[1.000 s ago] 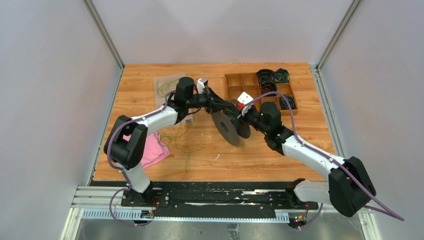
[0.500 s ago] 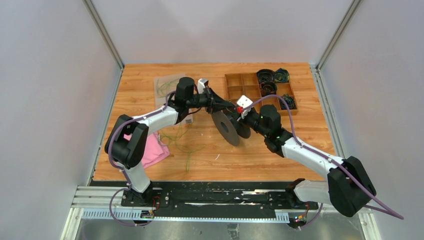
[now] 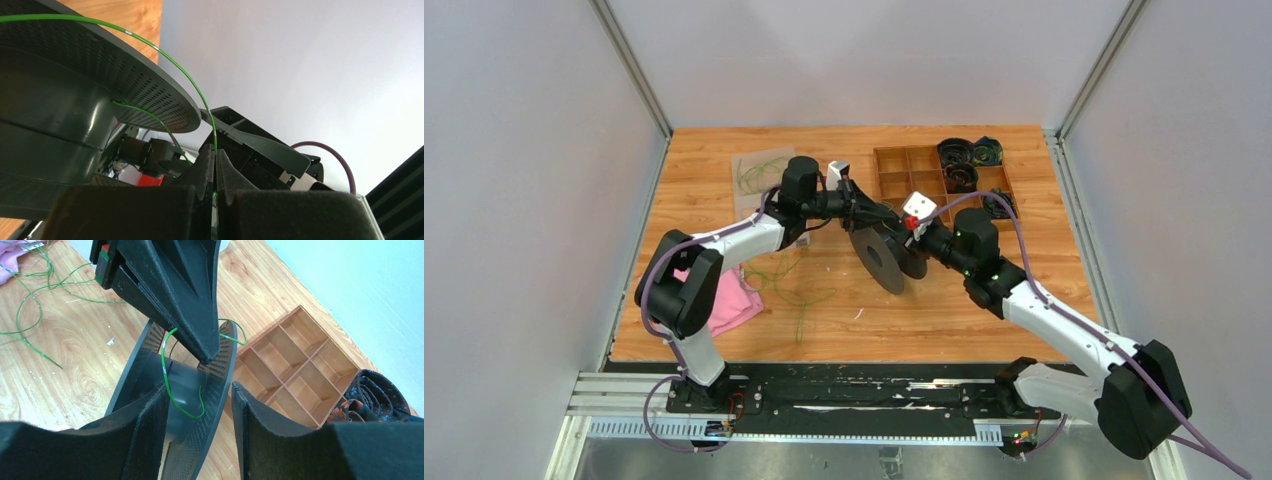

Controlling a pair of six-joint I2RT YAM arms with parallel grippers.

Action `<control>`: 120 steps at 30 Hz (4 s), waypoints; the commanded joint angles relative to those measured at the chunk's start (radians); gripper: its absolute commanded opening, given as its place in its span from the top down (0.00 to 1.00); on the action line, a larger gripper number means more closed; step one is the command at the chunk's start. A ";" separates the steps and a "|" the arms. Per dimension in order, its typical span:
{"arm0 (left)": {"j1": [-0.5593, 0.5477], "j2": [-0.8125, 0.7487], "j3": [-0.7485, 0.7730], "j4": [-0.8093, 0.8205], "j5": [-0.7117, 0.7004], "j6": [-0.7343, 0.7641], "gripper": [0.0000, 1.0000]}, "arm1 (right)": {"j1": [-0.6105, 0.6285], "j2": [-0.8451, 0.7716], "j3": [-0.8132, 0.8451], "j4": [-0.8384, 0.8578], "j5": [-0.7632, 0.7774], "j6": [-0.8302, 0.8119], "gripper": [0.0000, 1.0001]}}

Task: Wrap the cables
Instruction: Wrap the cable around the cable reel.

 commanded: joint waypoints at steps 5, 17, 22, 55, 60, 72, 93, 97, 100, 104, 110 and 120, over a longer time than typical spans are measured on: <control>-0.022 -0.016 0.026 0.032 0.026 -0.014 1.00 | -0.026 -0.045 0.017 -0.074 -0.010 -0.020 0.52; -0.024 -0.001 0.017 0.032 0.024 -0.009 1.00 | -0.029 0.006 -0.004 -0.013 0.037 0.021 0.58; -0.024 0.007 0.018 0.031 0.024 -0.007 1.00 | -0.027 0.030 0.006 -0.001 0.062 0.034 0.63; 0.023 0.043 0.043 0.069 0.023 0.004 1.00 | -0.009 0.099 0.109 -0.188 0.109 0.009 0.76; 0.037 0.038 0.054 0.070 0.031 0.012 1.00 | -0.025 0.090 0.161 -0.271 0.098 0.004 0.56; 0.050 0.045 0.132 0.072 0.045 0.039 1.00 | -0.048 -0.028 0.154 -0.433 0.182 0.013 0.40; 0.081 0.014 0.262 -0.168 0.045 0.292 1.00 | -0.065 0.050 0.221 -0.555 0.200 0.258 0.91; 0.114 0.012 0.312 -0.274 0.019 0.387 1.00 | -0.058 0.021 0.225 -0.568 0.264 0.293 0.94; 0.124 0.014 0.340 -0.315 0.007 0.430 1.00 | -0.056 0.009 0.234 -0.584 0.282 0.314 0.95; 0.127 0.020 0.376 -0.379 -0.014 0.486 1.00 | -0.050 0.006 0.239 -0.607 0.298 0.350 0.97; 0.127 0.015 0.390 -0.393 -0.018 0.513 1.00 | -0.039 0.044 0.245 -0.597 0.342 0.412 0.97; 0.055 0.003 0.333 -0.228 0.035 0.318 1.00 | -0.032 0.066 0.247 -0.552 0.310 0.361 0.72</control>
